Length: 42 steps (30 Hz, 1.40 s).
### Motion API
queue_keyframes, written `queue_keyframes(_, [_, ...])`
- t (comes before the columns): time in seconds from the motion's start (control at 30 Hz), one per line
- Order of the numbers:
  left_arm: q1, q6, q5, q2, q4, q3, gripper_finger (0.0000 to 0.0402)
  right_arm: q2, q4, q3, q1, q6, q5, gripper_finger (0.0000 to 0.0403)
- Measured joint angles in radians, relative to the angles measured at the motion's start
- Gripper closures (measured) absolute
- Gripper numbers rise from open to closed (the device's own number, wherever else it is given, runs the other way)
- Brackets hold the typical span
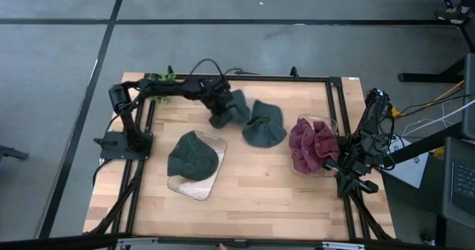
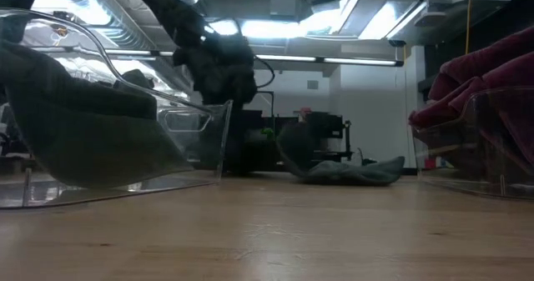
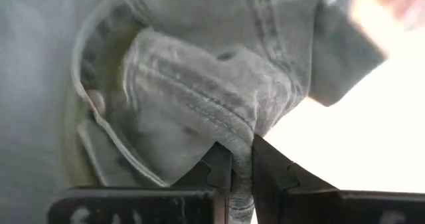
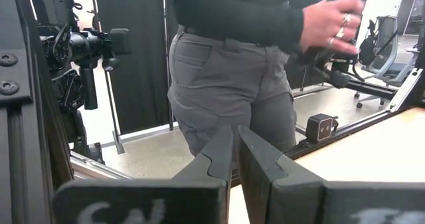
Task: Pick & Place hat
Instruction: Put the left black cap into the left transparent bin
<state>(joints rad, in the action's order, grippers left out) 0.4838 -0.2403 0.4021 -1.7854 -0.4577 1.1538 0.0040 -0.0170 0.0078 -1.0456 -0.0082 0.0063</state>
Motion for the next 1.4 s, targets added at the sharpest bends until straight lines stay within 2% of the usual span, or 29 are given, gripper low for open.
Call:
queue_keyframes(0.47, [0.129, -0.134, 0.284, 0.116, 0.043, 0.088, 0.0376, 0.000, 0.000, 0.000, 0.000, 0.000, 0.000, 0.0379])
queue_keyframes(0.8, [0.154, -0.253, 0.481, 0.227, 0.127, 0.088, 0.0376, 0.000, 0.000, 0.000, 0.000, 0.000, 0.000, 0.0379])
queue_keyframes(1.03, [0.152, -0.269, 0.670, 0.311, 0.128, 0.089, 0.0373, 0.000, 0.000, 0.000, 0.000, 0.000, 0.000, 0.0379])
queue_keyframes(1.27, [0.130, -0.367, 0.691, 0.381, 0.151, 0.089, 0.0375, 0.000, 0.000, 0.000, 0.000, 0.000, 0.000, 0.0379])
queue_keyframes(1.4, [0.106, -0.443, 0.644, 0.421, 0.151, 0.089, 0.0375, 0.000, 0.000, 0.000, 0.000, 0.000, 0.000, 0.0379])
